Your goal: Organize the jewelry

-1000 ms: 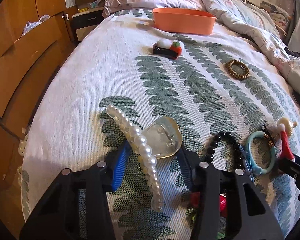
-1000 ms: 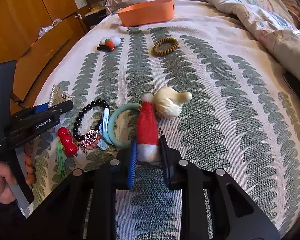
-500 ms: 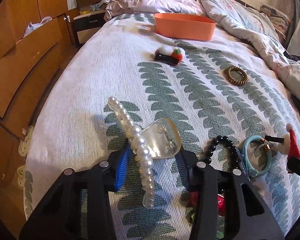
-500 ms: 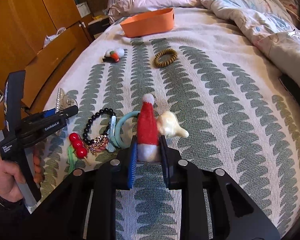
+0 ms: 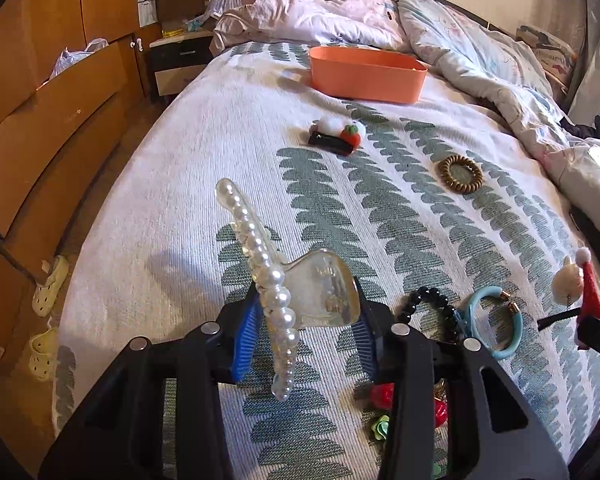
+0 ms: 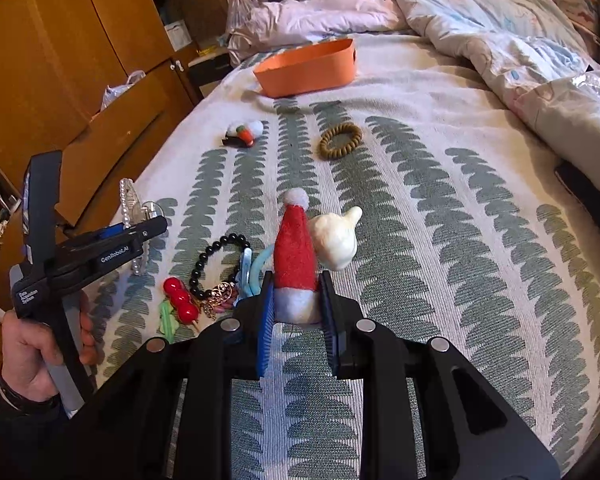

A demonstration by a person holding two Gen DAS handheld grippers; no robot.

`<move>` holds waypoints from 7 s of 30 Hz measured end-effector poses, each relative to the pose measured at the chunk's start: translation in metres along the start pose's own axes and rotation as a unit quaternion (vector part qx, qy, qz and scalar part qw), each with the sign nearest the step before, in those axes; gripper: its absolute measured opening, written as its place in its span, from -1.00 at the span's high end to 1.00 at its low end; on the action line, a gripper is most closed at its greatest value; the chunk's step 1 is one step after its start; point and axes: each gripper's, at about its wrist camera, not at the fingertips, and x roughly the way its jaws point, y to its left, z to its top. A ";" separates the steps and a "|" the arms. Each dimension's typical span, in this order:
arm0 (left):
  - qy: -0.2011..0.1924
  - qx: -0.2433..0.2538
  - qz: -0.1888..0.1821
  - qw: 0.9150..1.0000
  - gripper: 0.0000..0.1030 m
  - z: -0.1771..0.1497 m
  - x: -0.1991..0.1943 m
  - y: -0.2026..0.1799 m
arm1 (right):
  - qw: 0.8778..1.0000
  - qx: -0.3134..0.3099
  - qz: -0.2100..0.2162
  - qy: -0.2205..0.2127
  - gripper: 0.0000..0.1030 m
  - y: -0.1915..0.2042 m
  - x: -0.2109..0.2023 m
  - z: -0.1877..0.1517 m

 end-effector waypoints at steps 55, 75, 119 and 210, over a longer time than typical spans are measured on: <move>-0.035 -0.004 -0.023 0.999 0.19 0.004 -0.041 0.009 | 0.996 0.032 0.083 -0.021 0.57 0.011 -0.053 -0.001; -0.051 0.012 -0.034 0.998 0.19 0.039 -0.053 -0.001 | 0.997 -0.002 0.065 -0.038 0.57 0.018 -0.046 0.066; -0.027 0.034 -0.008 0.999 0.16 0.121 0.082 -0.013 | 0.999 -0.022 -0.022 0.045 0.51 -0.037 0.140 0.160; -0.051 0.060 0.056 0.995 -0.77 -0.066 -0.052 -0.030 | 0.999 -0.046 -0.004 0.019 -0.30 0.039 0.001 -0.065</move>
